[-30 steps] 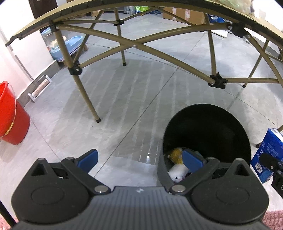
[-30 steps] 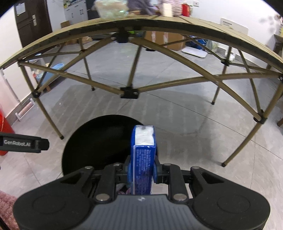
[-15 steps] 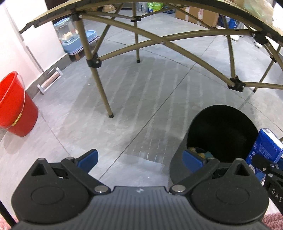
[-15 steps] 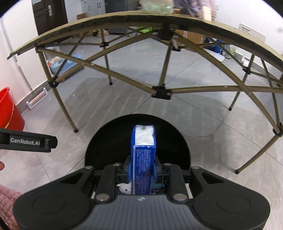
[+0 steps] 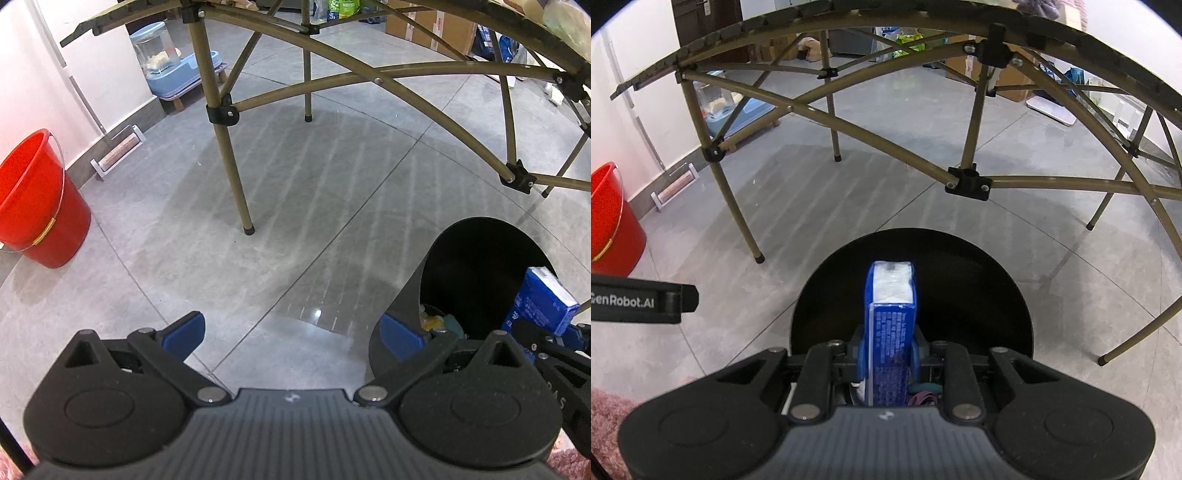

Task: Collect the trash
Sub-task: 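Move the right tool over the bin and release the blue box inside, then move both tools back toward the table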

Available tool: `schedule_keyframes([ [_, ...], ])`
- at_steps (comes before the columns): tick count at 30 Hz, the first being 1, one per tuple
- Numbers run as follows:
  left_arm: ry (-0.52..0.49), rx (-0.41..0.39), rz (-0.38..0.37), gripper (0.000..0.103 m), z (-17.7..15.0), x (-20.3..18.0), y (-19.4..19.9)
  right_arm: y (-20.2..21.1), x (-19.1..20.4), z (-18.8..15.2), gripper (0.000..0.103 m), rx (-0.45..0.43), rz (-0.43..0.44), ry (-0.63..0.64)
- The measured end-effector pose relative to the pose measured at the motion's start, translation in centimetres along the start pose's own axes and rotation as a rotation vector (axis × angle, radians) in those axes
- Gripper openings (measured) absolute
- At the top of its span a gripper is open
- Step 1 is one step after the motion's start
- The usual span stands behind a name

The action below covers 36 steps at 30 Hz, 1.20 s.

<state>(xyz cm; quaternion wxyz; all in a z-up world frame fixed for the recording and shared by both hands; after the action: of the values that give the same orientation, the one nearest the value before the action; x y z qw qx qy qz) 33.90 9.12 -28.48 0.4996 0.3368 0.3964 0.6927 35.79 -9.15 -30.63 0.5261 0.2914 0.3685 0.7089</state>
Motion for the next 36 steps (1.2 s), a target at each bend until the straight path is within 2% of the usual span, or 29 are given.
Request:
schedule_keyframes([
  [14, -0.002, 0.002, -0.002, 0.103, -0.1, -0.5, -0.1, -0.1, -1.1, -0.3, 0.024, 0.007, -0.009, -0.029],
  [15, -0.002, 0.002, -0.003, 0.103, -0.1, -0.5, -0.1, -0.1, -1.2, -0.2, 0.032, 0.006, -0.013, -0.039],
  [16, -0.002, 0.002, -0.002, 0.103, -0.1, -0.5, -0.1, -0.1, -1.4, -0.2, 0.05, 0.005, -0.013, -0.05],
  [17, -0.002, 0.003, -0.003, 0.103, -0.1, -0.5, -0.1, -0.1, -1.5, -0.1, 0.061, -0.001, -0.015, -0.06],
  [18, -0.002, 0.003, -0.003, 0.103, -0.1, -0.6, -0.1, -0.1, -1.6, 0.0, 0.085, -0.007, -0.022, -0.064],
  [19, -0.002, 0.003, -0.002, 0.103, -0.1, -0.5, -0.1, 0.0, -1.8, 0.1, 0.101, -0.012, -0.029, -0.064],
  [36, -0.004, 0.0, -0.011, 0.103, -0.1, -0.9, 0.1, -0.1, -2.3, 0.1, 0.103, -0.006, -0.048, -0.064],
])
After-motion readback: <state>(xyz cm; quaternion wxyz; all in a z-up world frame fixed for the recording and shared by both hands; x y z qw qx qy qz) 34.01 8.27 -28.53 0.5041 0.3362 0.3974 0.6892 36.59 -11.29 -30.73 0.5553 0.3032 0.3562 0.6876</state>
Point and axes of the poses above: each gripper's, at about its wrist camera, not at the fingertips, and y roughly against the way its jaws point, x to its left, z to its top, the point moved 10 cm from there along -y, roughly the way its jaws point, and after that the axes turned 1 degree about y, right-handed, at the moved point
